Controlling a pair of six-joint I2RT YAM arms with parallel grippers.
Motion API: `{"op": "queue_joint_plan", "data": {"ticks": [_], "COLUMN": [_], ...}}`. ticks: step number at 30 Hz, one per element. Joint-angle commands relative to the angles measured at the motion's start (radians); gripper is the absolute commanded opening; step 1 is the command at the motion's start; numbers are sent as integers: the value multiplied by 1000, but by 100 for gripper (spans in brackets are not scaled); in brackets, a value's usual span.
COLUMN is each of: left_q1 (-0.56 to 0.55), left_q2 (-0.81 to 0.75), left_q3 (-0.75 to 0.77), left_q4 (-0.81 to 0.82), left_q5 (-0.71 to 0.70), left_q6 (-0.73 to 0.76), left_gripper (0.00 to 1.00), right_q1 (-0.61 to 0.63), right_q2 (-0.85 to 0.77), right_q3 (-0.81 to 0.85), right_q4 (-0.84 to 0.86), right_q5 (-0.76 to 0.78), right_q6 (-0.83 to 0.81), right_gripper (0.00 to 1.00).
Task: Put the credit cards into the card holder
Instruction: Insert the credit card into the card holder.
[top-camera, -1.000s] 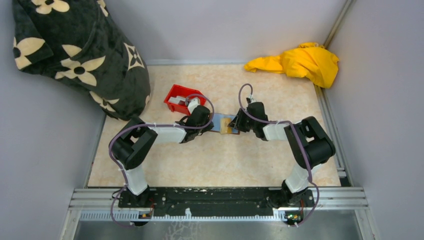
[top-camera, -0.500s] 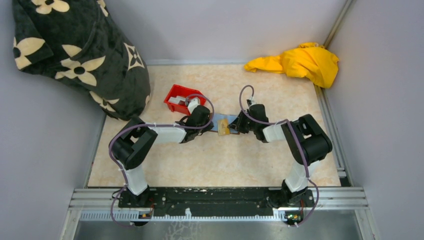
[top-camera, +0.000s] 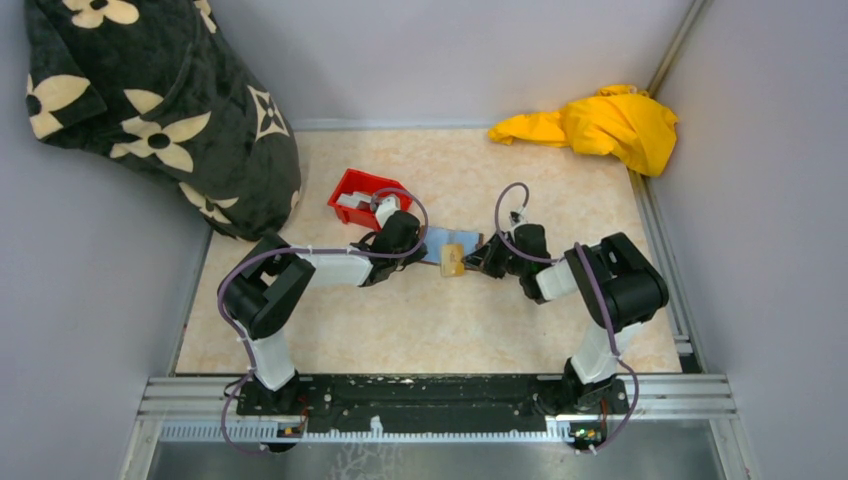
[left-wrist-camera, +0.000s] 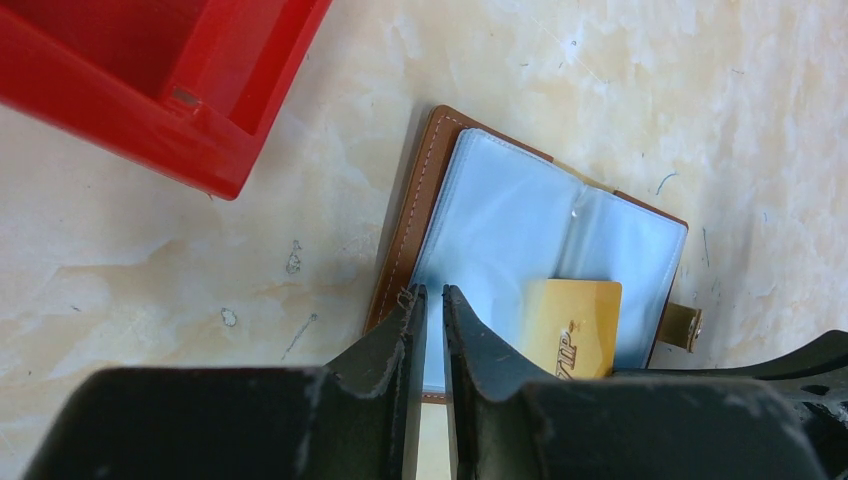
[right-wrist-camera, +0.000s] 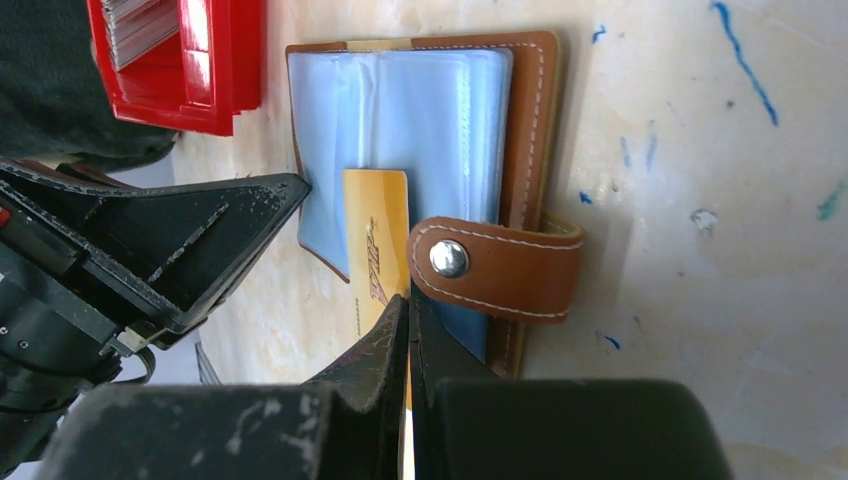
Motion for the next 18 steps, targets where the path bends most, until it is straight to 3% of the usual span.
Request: {"op": "queue_joint_plan", "data": {"ticks": [1,18], "left_q1": [4,4], "left_q2": [95,90], "left_q3": [-81,-88], "left_q4": [-263,-251], "left_q5": [39,66], "left_q6": [35,30], "left_gripper": [20,20], "right_q1": [-16,-16], "right_q2": [10,37], "right_q3": [-33,8], "right_q4": [97,153], "right_q5": [13,92], "right_q6": [67,131], "right_gripper": [0,0]}}
